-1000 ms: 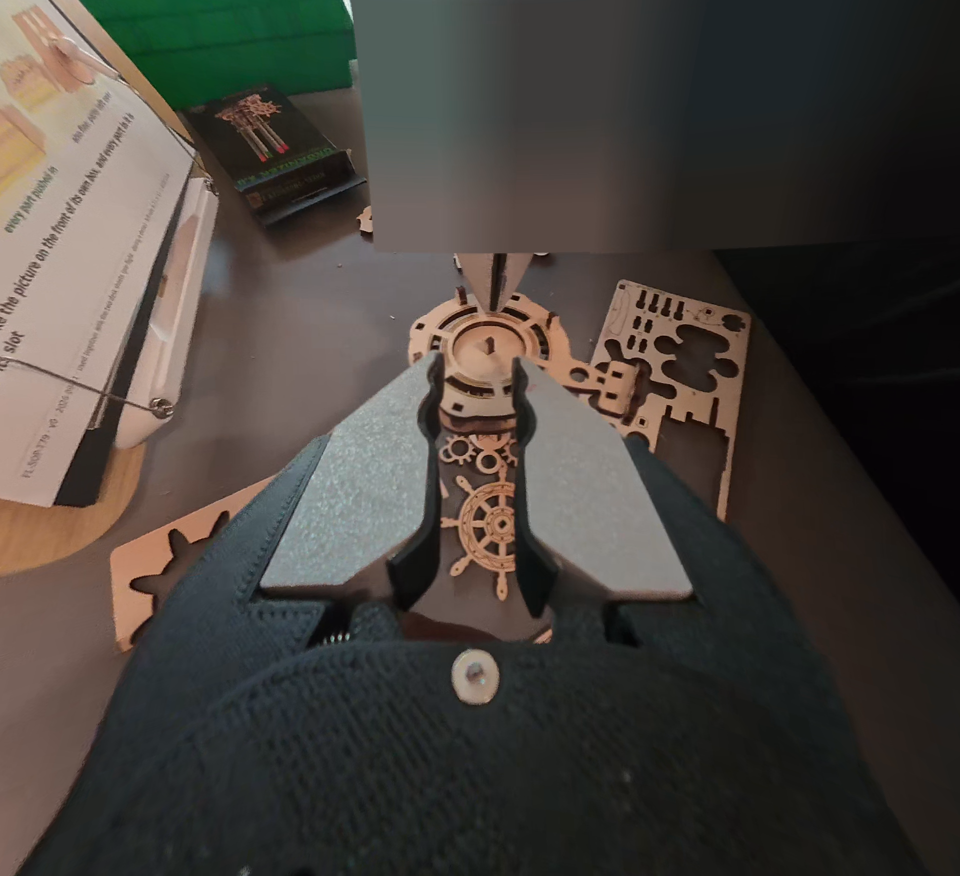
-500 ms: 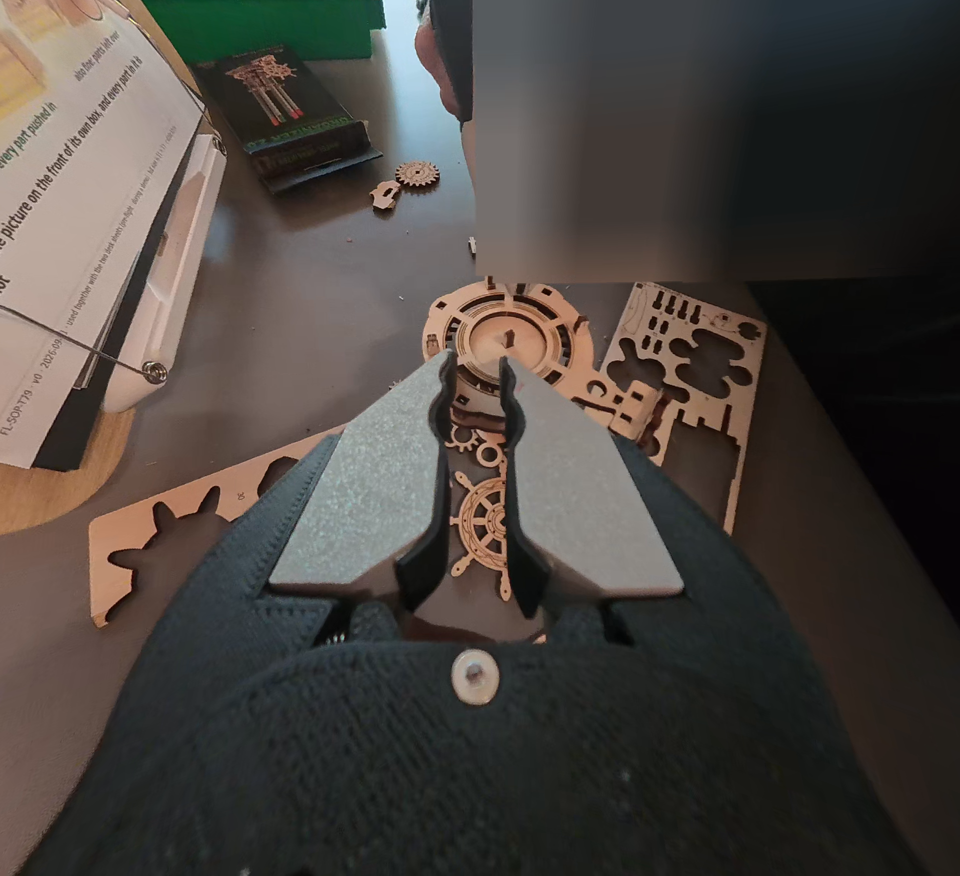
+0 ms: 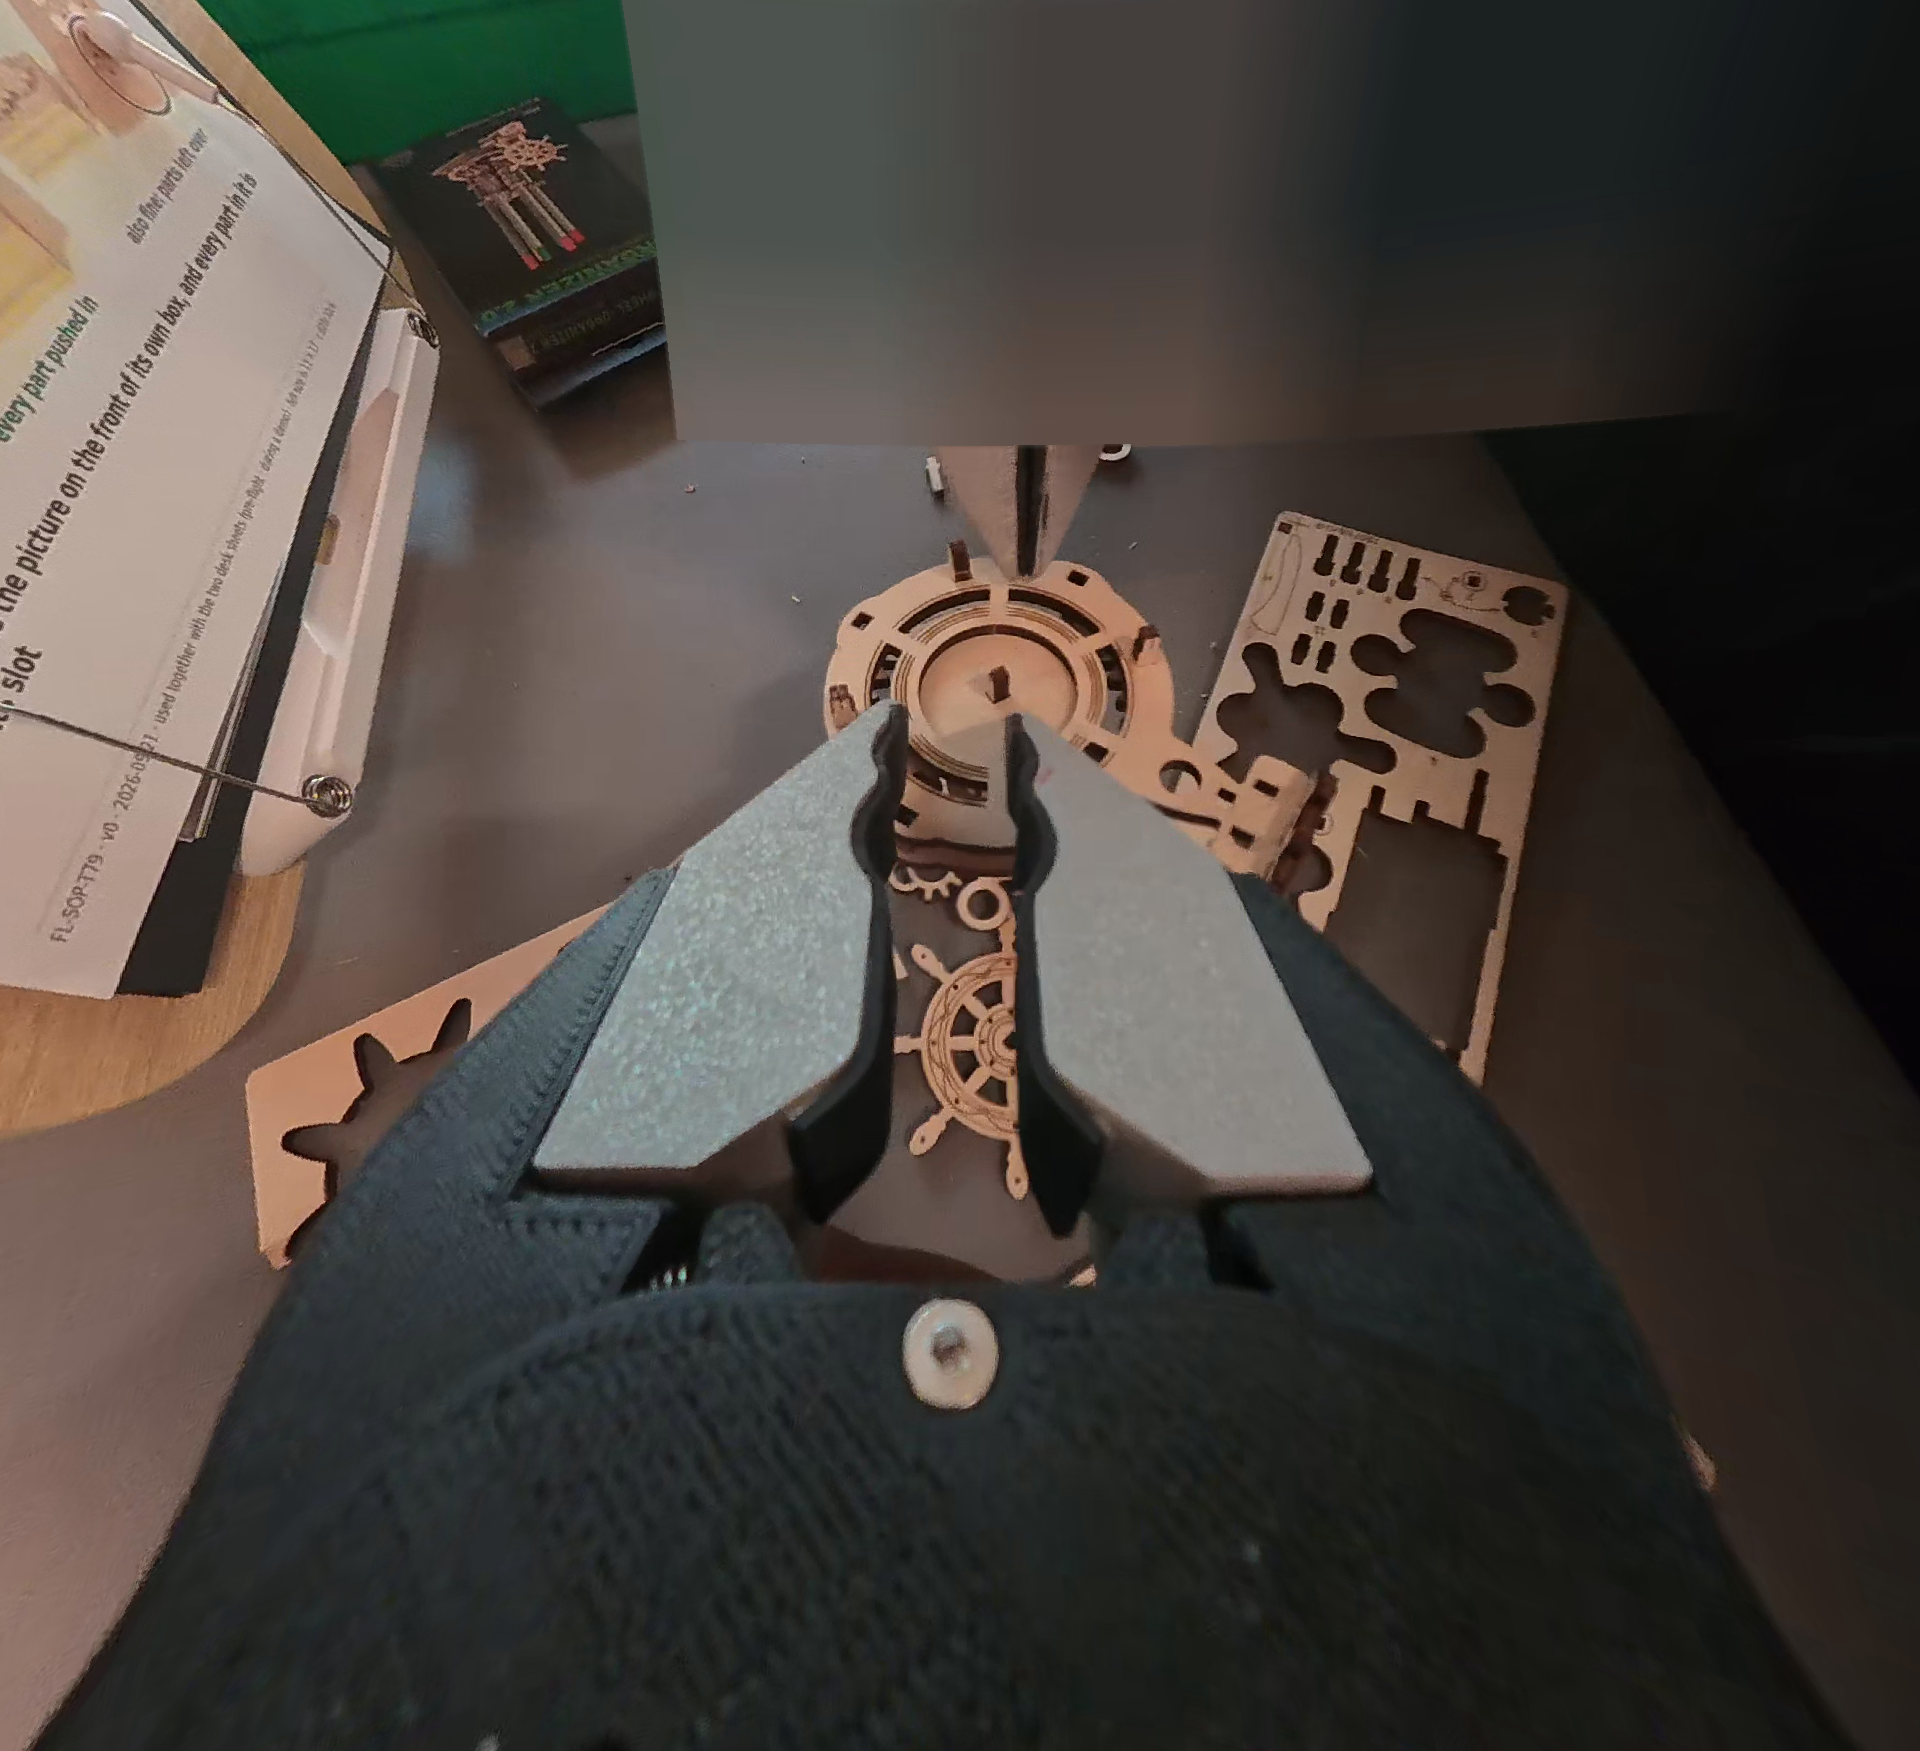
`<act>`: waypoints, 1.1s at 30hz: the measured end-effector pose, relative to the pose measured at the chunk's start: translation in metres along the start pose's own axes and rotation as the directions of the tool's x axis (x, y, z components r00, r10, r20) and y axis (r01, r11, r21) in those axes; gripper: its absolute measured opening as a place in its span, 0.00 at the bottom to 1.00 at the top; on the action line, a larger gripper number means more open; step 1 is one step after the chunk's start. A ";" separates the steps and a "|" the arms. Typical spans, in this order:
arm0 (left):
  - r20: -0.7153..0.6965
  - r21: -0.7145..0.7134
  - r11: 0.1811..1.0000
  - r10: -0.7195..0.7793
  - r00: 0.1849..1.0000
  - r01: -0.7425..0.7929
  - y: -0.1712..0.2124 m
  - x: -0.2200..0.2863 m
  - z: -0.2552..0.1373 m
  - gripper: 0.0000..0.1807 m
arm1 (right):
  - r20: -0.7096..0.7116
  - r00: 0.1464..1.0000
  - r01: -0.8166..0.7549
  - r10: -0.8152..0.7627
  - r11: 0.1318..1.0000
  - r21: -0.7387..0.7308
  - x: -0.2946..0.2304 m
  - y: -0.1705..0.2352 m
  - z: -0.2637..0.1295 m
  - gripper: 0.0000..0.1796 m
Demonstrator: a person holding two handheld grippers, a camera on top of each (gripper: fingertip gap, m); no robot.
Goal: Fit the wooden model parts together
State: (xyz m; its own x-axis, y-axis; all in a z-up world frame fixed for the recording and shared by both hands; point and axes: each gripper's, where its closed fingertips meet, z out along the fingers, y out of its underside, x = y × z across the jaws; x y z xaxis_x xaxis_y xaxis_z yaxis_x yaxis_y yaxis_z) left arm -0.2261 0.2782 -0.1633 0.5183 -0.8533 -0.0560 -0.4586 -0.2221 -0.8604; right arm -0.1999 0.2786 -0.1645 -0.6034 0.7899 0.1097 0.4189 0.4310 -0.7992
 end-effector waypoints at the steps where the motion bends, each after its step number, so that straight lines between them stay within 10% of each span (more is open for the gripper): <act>1: -0.003 0.003 1.000 -0.005 1.000 0.005 0.000 0.000 0.000 0.10 | 0.003 1.000 0.001 -0.001 1.000 0.001 0.000 0.000 0.000 0.00; 10: -0.024 0.000 1.000 0.009 1.000 -0.009 -0.002 0.002 0.003 0.10 | 0.028 0.999 -0.017 0.015 0.999 0.048 0.012 -0.004 -0.005 0.00; 24: -0.058 0.022 1.000 -0.015 0.998 0.016 -0.001 0.002 0.004 0.09 | 0.525 0.846 0.017 -0.094 0.988 0.151 0.023 -0.006 0.006 0.41; 33: -0.053 0.021 1.000 0.004 0.999 -0.003 -0.003 0.004 0.005 0.10 | 0.349 0.913 0.178 -0.214 0.975 0.130 0.008 0.000 0.023 0.36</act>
State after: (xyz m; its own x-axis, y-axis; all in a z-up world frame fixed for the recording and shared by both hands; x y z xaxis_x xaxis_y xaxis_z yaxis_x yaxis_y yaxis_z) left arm -0.2187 0.2780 -0.1638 0.4772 -0.8782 -0.0321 -0.4445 -0.2097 -0.8709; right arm -0.2209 0.2748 -0.1772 -0.8767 0.4767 0.0648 0.2123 0.5043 -0.8370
